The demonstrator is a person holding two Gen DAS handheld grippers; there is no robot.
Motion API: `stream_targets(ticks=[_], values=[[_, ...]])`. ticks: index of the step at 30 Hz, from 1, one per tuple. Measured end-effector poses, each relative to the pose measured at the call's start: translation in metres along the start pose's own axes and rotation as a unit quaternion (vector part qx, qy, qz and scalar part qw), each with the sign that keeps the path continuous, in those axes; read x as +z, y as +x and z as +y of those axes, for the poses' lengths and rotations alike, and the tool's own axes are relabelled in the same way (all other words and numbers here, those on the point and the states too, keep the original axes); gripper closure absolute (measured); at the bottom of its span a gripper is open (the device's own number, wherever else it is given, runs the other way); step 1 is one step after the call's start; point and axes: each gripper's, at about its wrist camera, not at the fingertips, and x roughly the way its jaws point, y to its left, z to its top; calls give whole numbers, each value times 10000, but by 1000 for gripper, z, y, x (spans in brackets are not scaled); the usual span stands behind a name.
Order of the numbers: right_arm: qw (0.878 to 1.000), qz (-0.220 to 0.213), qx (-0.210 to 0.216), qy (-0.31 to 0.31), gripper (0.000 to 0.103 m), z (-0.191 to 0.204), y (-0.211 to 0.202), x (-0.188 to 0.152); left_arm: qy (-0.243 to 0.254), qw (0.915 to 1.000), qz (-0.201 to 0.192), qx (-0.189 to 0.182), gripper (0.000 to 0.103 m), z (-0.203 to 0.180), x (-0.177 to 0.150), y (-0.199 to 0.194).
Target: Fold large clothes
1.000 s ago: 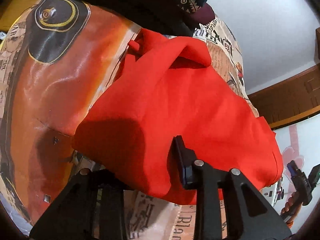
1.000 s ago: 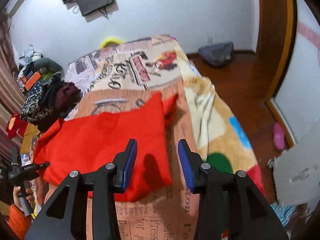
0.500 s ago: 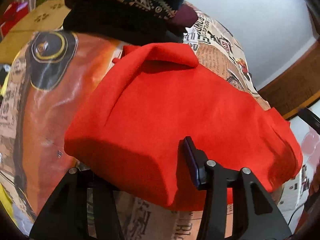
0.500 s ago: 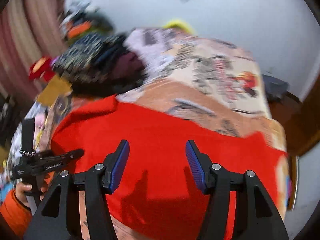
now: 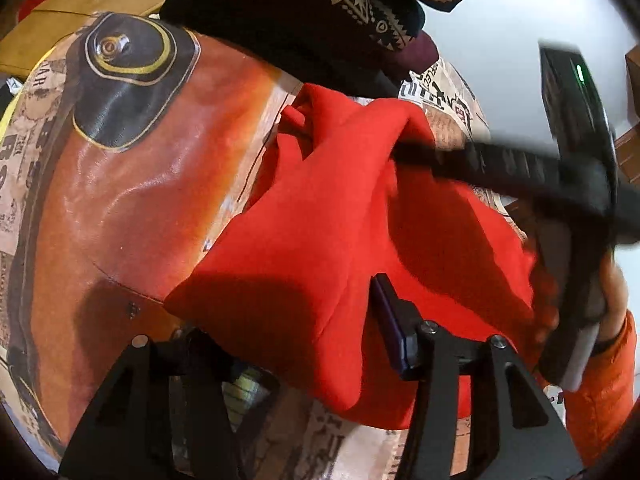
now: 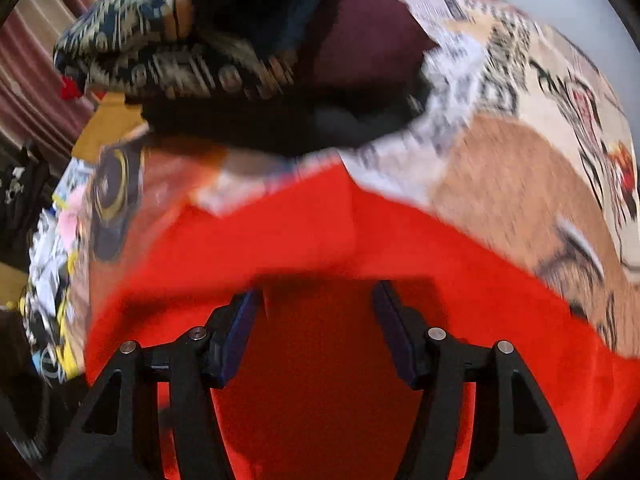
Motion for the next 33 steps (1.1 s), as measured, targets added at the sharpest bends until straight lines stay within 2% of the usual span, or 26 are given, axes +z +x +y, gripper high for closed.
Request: stream_targets(ticks=[4,8,12,16,18,19,20,21,23,26,28,33], values=[[9982,-590,0,139,46,7,-25,3,106,9998,69,-129,50,-3,0,-1],[9981,-557,238,135,46,-1,-59,-18,-206,9986,259,-414,50,-1,-1,7],[9986,-522,-46,-82,46,-15,-95,-53,-630,9950,385,-676,50,-2,-3,17],[9964,-505,-584,-363,42,-38,-122,-94,-615,9964,262,-526,50,-17,-1,17],[9937,-542,-871,-458,34,-49,-131,-109,-649,9971,152,-364,60,-26,2,17],[9917,-613,-1025,-483,34,-54,-136,-124,-685,9972,92,-301,64,-29,3,16],[9907,-643,-1103,-469,34,-62,-139,-131,-707,9970,62,-304,73,-31,6,13],[9904,-616,-1165,-423,34,-67,-139,-140,-720,9969,52,-325,82,-36,7,12],[9918,-471,-1167,-233,34,-83,-137,-148,-690,9970,3,-357,91,-47,11,8],[9948,-437,-891,233,34,-99,-137,-162,-449,9981,-205,-365,92,-72,18,-4],[9951,-536,-700,447,34,-107,-142,-166,-285,9979,-294,-499,93,-91,26,-15],[9905,-1023,-566,724,34,-120,-174,-172,283,9950,-549,-782,95,-161,45,-41]])
